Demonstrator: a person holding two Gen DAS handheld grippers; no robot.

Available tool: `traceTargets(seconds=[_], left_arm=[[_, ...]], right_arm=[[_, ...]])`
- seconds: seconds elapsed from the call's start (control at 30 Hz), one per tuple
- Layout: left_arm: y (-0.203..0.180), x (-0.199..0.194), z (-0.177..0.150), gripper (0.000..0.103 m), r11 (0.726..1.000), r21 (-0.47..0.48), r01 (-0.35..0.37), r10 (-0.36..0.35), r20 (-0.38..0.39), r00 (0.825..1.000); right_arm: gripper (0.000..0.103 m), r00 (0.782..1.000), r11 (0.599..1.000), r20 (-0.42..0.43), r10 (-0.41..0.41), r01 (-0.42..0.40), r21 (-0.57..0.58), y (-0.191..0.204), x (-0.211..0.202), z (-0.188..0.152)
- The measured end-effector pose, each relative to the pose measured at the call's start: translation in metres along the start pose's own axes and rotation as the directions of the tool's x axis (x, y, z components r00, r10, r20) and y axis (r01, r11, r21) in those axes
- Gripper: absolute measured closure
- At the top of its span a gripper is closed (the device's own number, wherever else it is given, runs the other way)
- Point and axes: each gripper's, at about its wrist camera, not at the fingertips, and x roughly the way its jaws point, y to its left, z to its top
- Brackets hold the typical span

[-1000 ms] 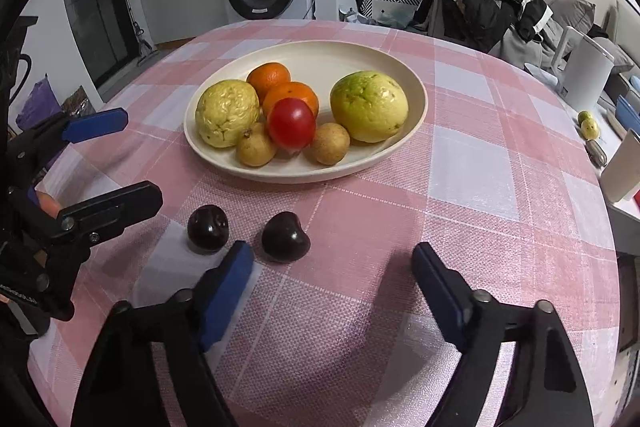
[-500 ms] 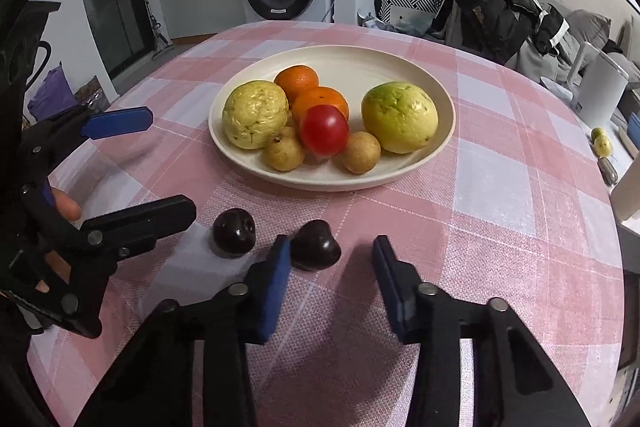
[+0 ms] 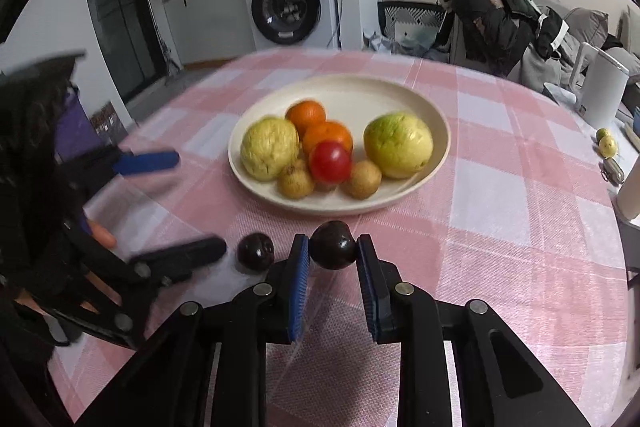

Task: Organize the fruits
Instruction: 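Grasp a dark plum with the right tool while the left tool grasps the other plum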

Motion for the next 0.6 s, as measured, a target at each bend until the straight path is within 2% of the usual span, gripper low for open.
traceTargets(seconds=[0.17,0.23,0.4,0.53,0.6], left_arm=[[-0.007,0.009,-0.002,0.001,1.0,0.005,0.028,-0.028,-0.046,0.999],[-0.012,0.013,-0.003,0.006,0.999,0.018,0.043,-0.042,-0.062,0.997],[-0.024,0.024,-0.003,0.031,0.995,0.04,0.091,-0.086,-0.106,0.991],[-0.033,0.027,-0.002,0.036,0.99,0.074,0.118,-0.109,-0.108,0.988],[-0.038,0.028,-0.002,0.043,0.989,0.087,0.122,-0.112,-0.112,0.987]], right_arm=[[0.078,1.0,1.0,0.032,-0.002,0.001,0.031,-0.008,-0.008,0.004],[0.078,0.999,0.999,0.033,-0.004,0.002,0.041,-0.011,-0.009,0.005],[0.078,0.999,0.999,0.038,-0.007,0.006,0.047,-0.015,-0.009,0.006],[0.078,0.999,0.999,0.04,-0.006,0.004,0.049,-0.016,-0.009,0.006],[0.078,0.999,0.999,0.038,-0.007,0.005,0.049,-0.017,-0.009,0.006]])
